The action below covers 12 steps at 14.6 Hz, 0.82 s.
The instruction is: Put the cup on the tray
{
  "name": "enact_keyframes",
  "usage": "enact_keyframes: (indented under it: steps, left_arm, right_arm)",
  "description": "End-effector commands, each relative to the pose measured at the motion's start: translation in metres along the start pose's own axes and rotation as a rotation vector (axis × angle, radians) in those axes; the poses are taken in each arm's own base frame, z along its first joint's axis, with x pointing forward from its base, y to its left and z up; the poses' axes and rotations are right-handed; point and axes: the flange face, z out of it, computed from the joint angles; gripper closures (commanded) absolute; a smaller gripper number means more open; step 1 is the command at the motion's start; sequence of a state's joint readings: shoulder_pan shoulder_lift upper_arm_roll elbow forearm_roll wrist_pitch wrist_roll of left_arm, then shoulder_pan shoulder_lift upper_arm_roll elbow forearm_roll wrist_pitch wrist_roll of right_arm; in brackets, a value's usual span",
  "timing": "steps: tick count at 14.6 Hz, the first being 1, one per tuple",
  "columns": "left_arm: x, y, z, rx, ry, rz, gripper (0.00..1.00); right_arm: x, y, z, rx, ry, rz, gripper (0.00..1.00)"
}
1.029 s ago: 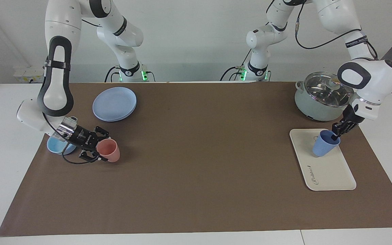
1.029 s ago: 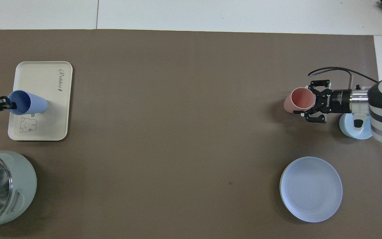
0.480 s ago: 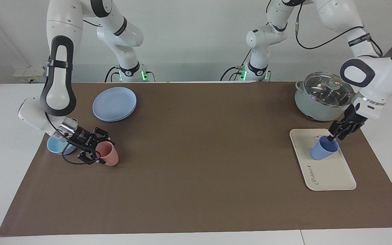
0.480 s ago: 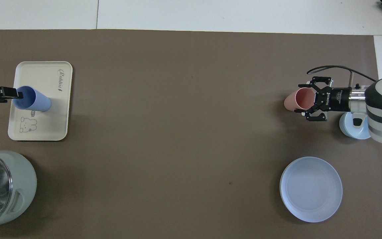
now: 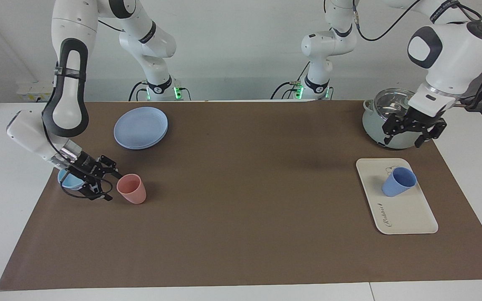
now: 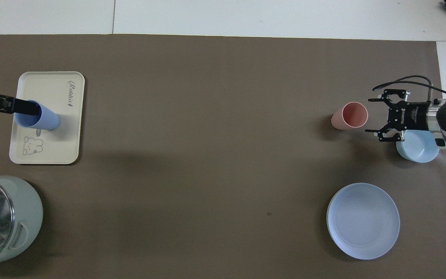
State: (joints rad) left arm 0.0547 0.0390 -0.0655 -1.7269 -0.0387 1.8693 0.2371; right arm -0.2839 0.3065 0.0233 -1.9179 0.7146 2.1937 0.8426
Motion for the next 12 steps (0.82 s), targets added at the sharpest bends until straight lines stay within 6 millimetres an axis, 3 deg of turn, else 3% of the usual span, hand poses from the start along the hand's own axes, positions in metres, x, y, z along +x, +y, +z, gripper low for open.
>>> enact_keyframes:
  steps: [1,3,5,7,10,12]
  left_arm:
    - [-0.005,0.040,0.001,0.019,-0.031,-0.043,0.00]
    - [-0.010,0.059,-0.004,0.018,-0.031,-0.074,0.00]
    - [-0.011,0.059,-0.019,0.021,-0.008,-0.073,0.00]
    - [-0.022,0.059,-0.045,0.021,-0.018,-0.079,0.00]
    - [-0.029,0.053,-0.083,0.061,-0.074,-0.065,0.00]
    - [-0.029,0.051,-0.096,0.083,-0.094,-0.040,0.00]
  right_arm:
    - [-0.017,-0.001,-0.035,-0.027,0.111,-0.235,0.01]
    - [-0.035,-0.001,-0.049,-0.111,0.188,-0.453,0.01]
    - [-0.062,0.002,-0.056,-0.217,0.191,-0.639,0.01]
    - [-0.110,0.006,-0.067,-0.300,0.174,-0.871,0.01]
    - [-0.163,0.015,-0.081,-0.465,0.225,-1.131,0.01]
    - [-0.199,0.019,-0.087,-0.518,0.225,-1.326,0.01]
